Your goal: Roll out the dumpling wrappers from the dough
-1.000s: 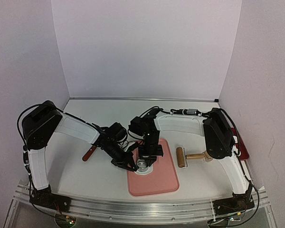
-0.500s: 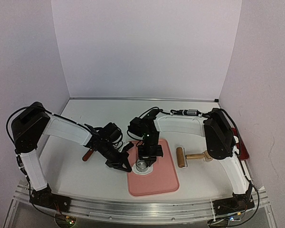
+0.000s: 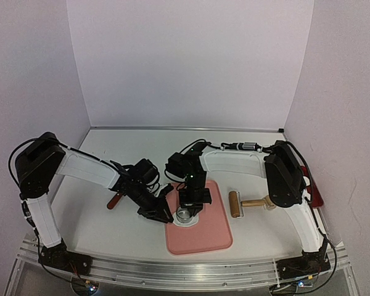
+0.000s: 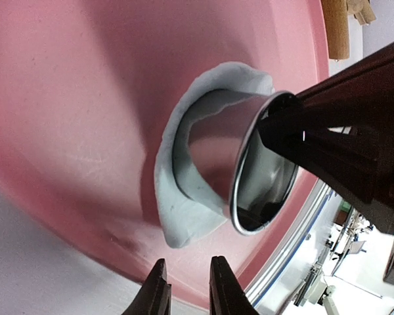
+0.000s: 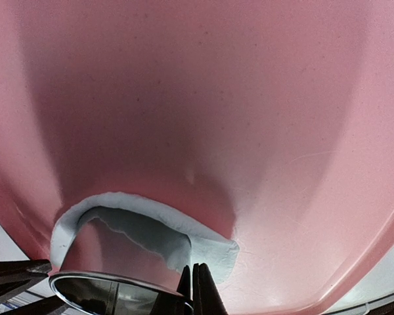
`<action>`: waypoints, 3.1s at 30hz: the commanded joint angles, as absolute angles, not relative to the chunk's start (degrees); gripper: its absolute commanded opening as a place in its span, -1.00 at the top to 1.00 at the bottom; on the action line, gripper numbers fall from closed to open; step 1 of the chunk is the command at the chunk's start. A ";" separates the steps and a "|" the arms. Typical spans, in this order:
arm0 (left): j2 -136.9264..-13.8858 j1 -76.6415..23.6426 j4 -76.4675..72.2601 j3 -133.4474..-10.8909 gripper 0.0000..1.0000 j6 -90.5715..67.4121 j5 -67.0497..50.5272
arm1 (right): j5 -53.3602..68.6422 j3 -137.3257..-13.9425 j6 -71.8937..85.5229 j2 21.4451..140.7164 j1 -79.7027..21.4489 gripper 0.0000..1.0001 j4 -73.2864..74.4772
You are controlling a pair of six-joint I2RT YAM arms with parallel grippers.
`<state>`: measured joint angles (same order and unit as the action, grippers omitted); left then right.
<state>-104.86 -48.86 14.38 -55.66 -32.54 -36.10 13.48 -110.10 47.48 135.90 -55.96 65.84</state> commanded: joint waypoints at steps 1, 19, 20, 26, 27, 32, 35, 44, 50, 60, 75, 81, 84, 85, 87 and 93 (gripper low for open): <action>-107.91 -48.87 12.64 -59.03 0.58 -33.30 -35.86 | 8.41 -103.42 47.93 147.52 -57.11 1.00 66.56; -116.15 -48.90 15.94 -62.04 0.59 -33.52 -31.96 | 8.95 -105.27 47.46 148.43 -57.13 1.00 66.55; -116.35 -48.87 16.17 -62.18 0.64 -33.60 -31.43 | 9.01 -105.12 47.45 148.40 -57.15 1.00 66.56; -116.34 -48.87 17.12 -62.37 0.99 -33.40 -29.72 | 8.93 -104.82 47.46 148.41 -57.22 1.00 66.69; -115.87 -48.87 16.86 -62.10 1.00 -33.29 -29.84 | 8.84 -104.72 47.46 148.44 -57.21 1.00 66.71; -111.04 -48.87 15.65 -59.77 1.00 -33.38 -29.27 | 8.45 -103.88 47.52 148.49 -57.40 1.00 67.19; -108.18 -48.87 15.00 -58.43 1.00 -33.92 -29.32 | 7.97 -103.60 47.42 148.45 -57.56 1.00 67.65; -104.42 -48.87 12.38 -56.45 1.00 -34.54 -31.82 | 7.67 -103.90 47.20 148.76 -57.83 1.00 68.06; -102.59 -48.88 9.67 -56.78 1.00 -34.81 -33.42 | 7.13 -103.71 47.11 148.21 -58.30 1.00 67.90; -99.38 -48.84 6.24 -56.88 1.00 -36.82 -35.36 | 7.45 -104.31 46.57 148.42 -58.46 1.00 67.83; -102.01 -48.87 4.08 -59.92 1.00 -37.45 -37.81 | 9.29 -104.15 45.97 147.96 -58.45 1.00 66.05; -103.54 -48.87 3.52 -60.05 1.00 -37.71 -40.43 | 9.00 -104.10 46.19 147.14 -58.43 1.00 65.87; -104.12 -48.91 3.77 -60.17 1.00 -37.67 -40.47 | 8.89 -104.10 46.40 146.22 -58.45 1.00 65.72; -104.41 -48.88 4.11 -60.37 1.00 -37.68 -40.29 | 8.88 -104.15 46.45 145.85 -58.45 1.00 65.68; -105.03 -48.87 5.50 -60.82 1.00 -37.62 -39.42 | 8.80 -104.26 46.54 145.06 -58.44 1.00 65.58; -105.73 -48.88 8.03 -61.97 1.00 -37.14 -37.75 | 7.74 -105.57 46.77 141.75 -58.43 0.91 65.12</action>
<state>-105.22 -49.08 6.68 -59.00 -37.55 -38.81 11.06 -110.17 46.57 134.76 -57.04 65.68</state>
